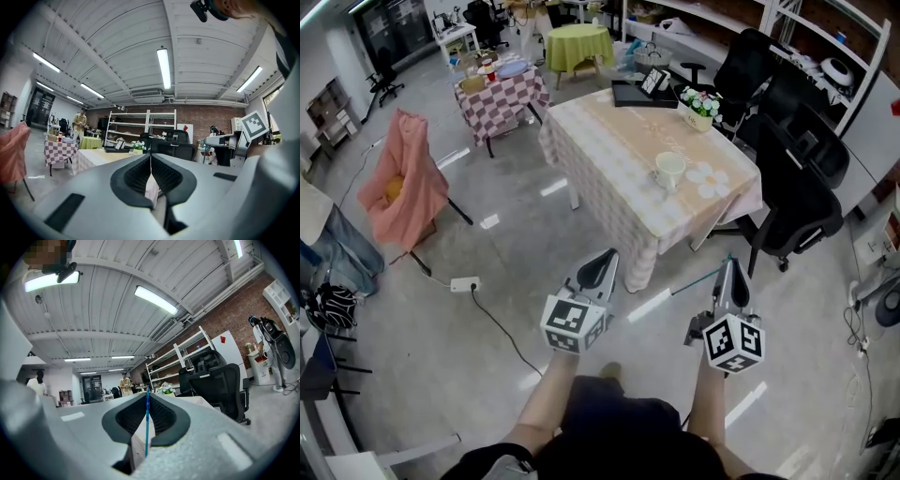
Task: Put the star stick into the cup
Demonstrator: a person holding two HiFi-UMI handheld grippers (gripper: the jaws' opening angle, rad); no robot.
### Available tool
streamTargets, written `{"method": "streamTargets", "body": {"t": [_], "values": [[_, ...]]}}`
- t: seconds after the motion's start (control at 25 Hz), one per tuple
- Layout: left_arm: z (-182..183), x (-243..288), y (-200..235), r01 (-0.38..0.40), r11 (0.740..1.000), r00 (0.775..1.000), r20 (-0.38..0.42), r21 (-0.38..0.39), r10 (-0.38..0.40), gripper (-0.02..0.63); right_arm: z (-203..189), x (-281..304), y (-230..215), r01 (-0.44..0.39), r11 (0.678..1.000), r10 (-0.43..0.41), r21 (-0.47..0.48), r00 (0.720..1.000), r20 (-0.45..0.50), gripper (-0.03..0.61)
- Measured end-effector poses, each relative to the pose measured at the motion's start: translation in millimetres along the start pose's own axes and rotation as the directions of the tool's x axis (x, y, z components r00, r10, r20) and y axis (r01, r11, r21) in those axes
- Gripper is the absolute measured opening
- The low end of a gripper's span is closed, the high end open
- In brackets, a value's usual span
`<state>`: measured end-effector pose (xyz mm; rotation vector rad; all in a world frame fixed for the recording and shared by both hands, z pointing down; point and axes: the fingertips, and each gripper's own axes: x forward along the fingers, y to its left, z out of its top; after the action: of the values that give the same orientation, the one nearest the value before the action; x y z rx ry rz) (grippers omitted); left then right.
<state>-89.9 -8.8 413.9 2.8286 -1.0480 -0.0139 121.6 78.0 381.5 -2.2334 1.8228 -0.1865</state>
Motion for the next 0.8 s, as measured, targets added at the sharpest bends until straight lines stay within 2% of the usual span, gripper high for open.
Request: {"method": "streamTargets", "body": {"t": [0.4,0.8], "values": [[-8,12,6,0.034,0.999,0.999,-0.017,-0.009,-0.034,0.012,-6,9,3,0.012,1.000,-0.012,0.001,1.000,-0.011,0.017],[-11,15,10,0.027,0.999,0.999,-0.020,-0.026,-0.028,0.012,2,12,-9,0.039,0.999,-0.039,-0.003,0.999,0.004,0.017]]}}
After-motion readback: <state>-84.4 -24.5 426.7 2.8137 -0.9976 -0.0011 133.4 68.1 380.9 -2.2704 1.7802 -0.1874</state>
